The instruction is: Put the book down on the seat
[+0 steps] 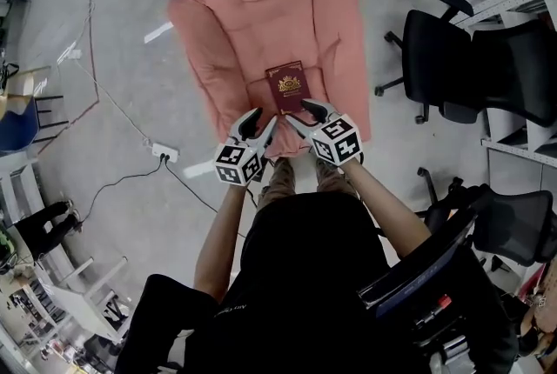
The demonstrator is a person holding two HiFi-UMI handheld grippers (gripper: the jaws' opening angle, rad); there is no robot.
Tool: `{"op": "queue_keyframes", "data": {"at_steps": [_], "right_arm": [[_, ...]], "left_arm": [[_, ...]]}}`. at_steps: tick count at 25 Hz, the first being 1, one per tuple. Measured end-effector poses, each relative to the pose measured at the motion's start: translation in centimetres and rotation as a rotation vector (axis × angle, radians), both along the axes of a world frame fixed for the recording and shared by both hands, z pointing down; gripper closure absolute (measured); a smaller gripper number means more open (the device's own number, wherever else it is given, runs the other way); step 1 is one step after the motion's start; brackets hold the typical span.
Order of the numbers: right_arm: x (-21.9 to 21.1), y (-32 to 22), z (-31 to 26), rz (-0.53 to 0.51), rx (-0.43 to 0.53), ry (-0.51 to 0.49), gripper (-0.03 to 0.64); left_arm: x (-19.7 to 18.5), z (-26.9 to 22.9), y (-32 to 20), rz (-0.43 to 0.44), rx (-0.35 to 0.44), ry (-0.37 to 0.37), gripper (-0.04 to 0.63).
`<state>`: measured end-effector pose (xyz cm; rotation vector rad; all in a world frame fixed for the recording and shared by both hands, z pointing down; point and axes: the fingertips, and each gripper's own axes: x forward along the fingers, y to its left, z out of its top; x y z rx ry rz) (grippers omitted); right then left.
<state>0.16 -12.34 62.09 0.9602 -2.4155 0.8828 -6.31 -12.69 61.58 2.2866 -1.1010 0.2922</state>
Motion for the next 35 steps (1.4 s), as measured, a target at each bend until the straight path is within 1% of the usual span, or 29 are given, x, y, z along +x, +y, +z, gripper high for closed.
{"op": "queue_keyframes", "data": {"at_steps": [7, 12, 14, 15, 16, 19, 22, 26, 28, 29, 35], "right_arm": [[0.9, -1.3, -1.9, 0.025, 0.046, 0.008, 0.400], [0.9, -1.9, -2.4, 0.020, 0.074, 0.031, 0.405], [0.8, -1.9, -2.4, 0.021, 0.080, 0.040, 0.419], [0.9, -2.0, -2.2, 0.027, 0.078, 0.043, 0.438], [0.9, -2.1, -1.9, 0.033, 0.073, 0.047, 0.465], [1.3, -2.2, -0.9, 0.039, 0.055, 0.066, 0.482], [1.9, -2.0, -0.3, 0.043, 0.042, 0.088, 0.514], [2.4, -2.1, 1.2, 0.051, 0.019, 0.149, 0.577], [2.3, -2.0, 1.8, 0.042, 0.006, 0.164, 0.586], [2.1, -1.9, 1.9, 0.036, 0.001, 0.165, 0.591], [0.9, -1.9, 1.8, -0.007, 0.017, 0.169, 0.594]], "left_arm": [[-0.5, -1.8, -0.8, -0.030, 0.039, -0.005, 0.410], [-0.9, -2.3, -1.4, -0.061, 0.051, -0.010, 0.413], [-1.2, -2.0, -1.7, -0.078, 0.046, -0.012, 0.420], [-1.4, -1.7, -1.9, -0.089, 0.042, -0.018, 0.425], [-1.6, -1.4, -2.1, -0.100, 0.040, -0.026, 0.431], [-1.9, -0.6, -2.5, -0.128, 0.041, -0.057, 0.463], [-2.0, -0.3, -2.2, -0.140, 0.045, -0.084, 0.477], [-2.1, 0.1, -2.3, -0.154, 0.052, -0.108, 0.514], [-2.3, 0.2, -2.4, -0.169, 0.062, -0.130, 0.562], [-2.5, 0.1, -2.4, -0.172, 0.065, -0.139, 0.575], [-2.7, -0.2, -2.8, -0.177, 0.081, -0.148, 0.588]]}}
